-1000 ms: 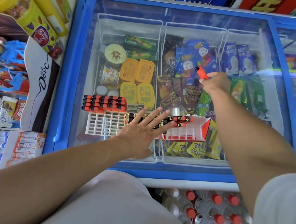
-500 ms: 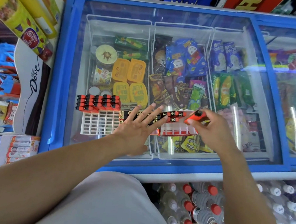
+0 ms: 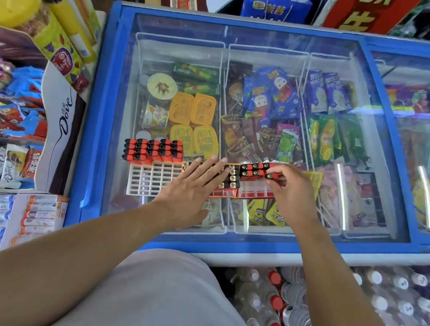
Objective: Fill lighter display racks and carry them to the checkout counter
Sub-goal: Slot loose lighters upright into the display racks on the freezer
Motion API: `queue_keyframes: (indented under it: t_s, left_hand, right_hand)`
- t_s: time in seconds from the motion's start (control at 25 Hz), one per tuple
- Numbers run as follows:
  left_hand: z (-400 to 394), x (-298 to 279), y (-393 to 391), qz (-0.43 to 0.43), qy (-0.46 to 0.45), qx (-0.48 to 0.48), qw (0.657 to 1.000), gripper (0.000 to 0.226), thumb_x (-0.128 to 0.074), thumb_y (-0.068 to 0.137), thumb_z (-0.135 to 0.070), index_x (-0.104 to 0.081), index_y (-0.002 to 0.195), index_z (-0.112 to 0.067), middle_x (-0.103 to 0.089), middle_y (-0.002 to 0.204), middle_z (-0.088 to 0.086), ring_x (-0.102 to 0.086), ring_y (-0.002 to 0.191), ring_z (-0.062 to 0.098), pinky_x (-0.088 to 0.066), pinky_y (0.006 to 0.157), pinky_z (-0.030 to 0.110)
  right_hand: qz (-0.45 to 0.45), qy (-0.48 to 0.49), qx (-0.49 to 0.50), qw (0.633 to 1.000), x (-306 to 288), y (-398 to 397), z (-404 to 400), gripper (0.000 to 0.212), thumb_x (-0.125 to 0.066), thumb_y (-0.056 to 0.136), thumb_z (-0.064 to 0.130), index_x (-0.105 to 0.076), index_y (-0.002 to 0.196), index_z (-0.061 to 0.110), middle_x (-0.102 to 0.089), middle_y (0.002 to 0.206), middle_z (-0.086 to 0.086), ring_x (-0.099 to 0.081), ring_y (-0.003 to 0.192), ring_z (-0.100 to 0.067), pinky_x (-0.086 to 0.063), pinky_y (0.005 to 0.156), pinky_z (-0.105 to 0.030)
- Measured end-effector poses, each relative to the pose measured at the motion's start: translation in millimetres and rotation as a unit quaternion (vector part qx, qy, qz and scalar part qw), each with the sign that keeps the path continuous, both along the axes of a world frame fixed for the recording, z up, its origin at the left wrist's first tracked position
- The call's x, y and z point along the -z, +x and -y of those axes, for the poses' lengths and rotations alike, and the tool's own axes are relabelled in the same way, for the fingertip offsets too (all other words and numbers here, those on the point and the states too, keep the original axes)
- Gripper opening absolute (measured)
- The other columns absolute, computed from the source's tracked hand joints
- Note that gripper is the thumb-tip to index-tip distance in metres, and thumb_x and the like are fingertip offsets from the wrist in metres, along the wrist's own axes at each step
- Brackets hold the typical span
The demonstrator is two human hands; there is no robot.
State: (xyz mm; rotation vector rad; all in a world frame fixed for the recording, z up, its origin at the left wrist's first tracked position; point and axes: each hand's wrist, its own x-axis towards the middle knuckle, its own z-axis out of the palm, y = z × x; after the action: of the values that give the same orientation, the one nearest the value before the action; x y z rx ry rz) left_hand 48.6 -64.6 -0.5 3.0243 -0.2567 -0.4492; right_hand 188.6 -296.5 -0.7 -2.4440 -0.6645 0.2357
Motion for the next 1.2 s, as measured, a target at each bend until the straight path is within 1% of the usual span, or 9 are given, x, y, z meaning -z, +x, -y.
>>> queue_keyframes:
  t_s: [0.08,0.2,0.28,0.44,0.52,0.68,0.84,1.0,1.2]
  left_hand:
    - [-0.8,0.1,-5.1,-0.001,-0.011,-0.011,1.000,0.097,-0.050,0.098,-0.047,0.018,0.159,-0.015,0.032,0.163,0.005,0.033,0.149,0.023,0.016,0.124,0.043]
    - [-1.6,0.9,-9.7,0.004,-0.033,-0.025,0.999,0.097,-0.052,0.098,-0.046,0.017,0.159,-0.016,0.031,0.164,0.004,0.034,0.149,0.022,0.017,0.123,0.041]
    - [-3.6,0.9,-12.0,0.003,-0.045,-0.030,0.999,0.096,-0.052,0.098,-0.046,0.016,0.160,-0.017,0.030,0.164,0.003,0.033,0.149,0.021,0.017,0.123,0.040]
    - [-5.0,-0.6,-14.0,-0.004,-0.065,-0.041,0.997,0.096,-0.053,0.098,-0.045,0.017,0.160,-0.019,0.031,0.163,0.001,0.033,0.149,0.021,0.023,0.120,0.038]
    - [-5.1,-0.7,-14.9,-0.011,-0.067,-0.042,0.997,0.099,-0.054,0.097,-0.047,0.019,0.159,-0.020,0.032,0.163,0.000,0.034,0.149,0.022,0.025,0.118,0.038]
    - [-7.4,-1.7,-16.3,-0.024,-0.060,-0.033,0.997,0.101,-0.053,0.097,-0.047,0.023,0.157,-0.020,0.035,0.161,0.002,0.034,0.148,0.024,0.022,0.120,0.042]
    - [-8.3,-3.6,-16.8,-0.035,-0.056,-0.027,0.997,0.101,-0.054,0.098,-0.043,0.025,0.156,-0.019,0.037,0.161,0.003,0.035,0.147,0.025,0.017,0.123,0.045]
    - [-9.1,-4.2,-16.0,-0.036,-0.054,-0.026,0.998,0.102,-0.055,0.098,-0.041,0.026,0.156,-0.019,0.037,0.160,0.004,0.035,0.147,0.026,0.017,0.123,0.045]
    - [-8.8,-3.4,-15.8,-0.038,-0.049,-0.029,0.998,0.104,-0.056,0.096,-0.043,0.026,0.156,-0.021,0.037,0.160,0.003,0.035,0.148,0.026,0.020,0.121,0.044]
  right_hand:
    - [-0.002,0.015,0.023,1.000,-1.6,-3.2,-0.6,0.027,-0.078,0.085,0.012,-0.068,0.109,0.020,-0.069,0.108,0.006,-0.066,0.091,-0.008,-0.057,0.084,-0.028]
    - [-0.009,0.016,0.048,0.999,-5.7,-5.5,-3.6,0.027,-0.078,0.085,0.012,-0.069,0.108,0.019,-0.068,0.103,0.007,-0.065,0.087,-0.005,-0.049,0.078,-0.012]
    - [0.002,0.015,0.052,0.999,-8.0,-5.8,-5.1,0.026,-0.078,0.084,0.011,-0.069,0.107,0.016,-0.068,0.102,0.005,-0.064,0.085,-0.005,-0.045,0.076,-0.008]
    - [0.009,0.019,0.056,0.998,-7.2,-5.7,-2.8,0.025,-0.076,0.085,0.008,-0.070,0.108,0.015,-0.071,0.104,0.003,-0.067,0.090,-0.007,-0.057,0.084,-0.024]
    - [0.000,0.009,0.067,0.998,-6.5,-6.5,-3.1,0.026,-0.074,0.086,0.007,-0.071,0.110,0.016,-0.073,0.105,0.002,-0.068,0.092,-0.008,-0.058,0.087,-0.030]
    - [-0.011,-0.003,0.082,0.997,-8.2,-7.8,-9.0,0.027,-0.071,0.089,0.004,-0.072,0.112,0.018,-0.075,0.104,0.003,-0.069,0.092,-0.009,-0.057,0.086,-0.029]
    - [0.001,-0.033,0.079,0.996,-9.6,-8.6,-10.4,0.025,-0.073,0.089,0.011,-0.072,0.112,0.020,-0.076,0.102,0.002,-0.070,0.092,-0.012,-0.058,0.084,-0.033]
    - [0.014,-0.066,0.084,0.994,-8.4,-7.9,-10.3,0.025,-0.073,0.089,0.017,-0.070,0.113,0.023,-0.076,0.102,0.003,-0.072,0.086,-0.013,-0.061,0.078,-0.038]
    - [0.021,-0.094,0.086,0.992,-8.2,-6.5,-10.2,0.023,-0.075,0.089,0.022,-0.070,0.111,0.025,-0.076,0.100,0.006,-0.071,0.083,-0.011,-0.061,0.073,-0.036]
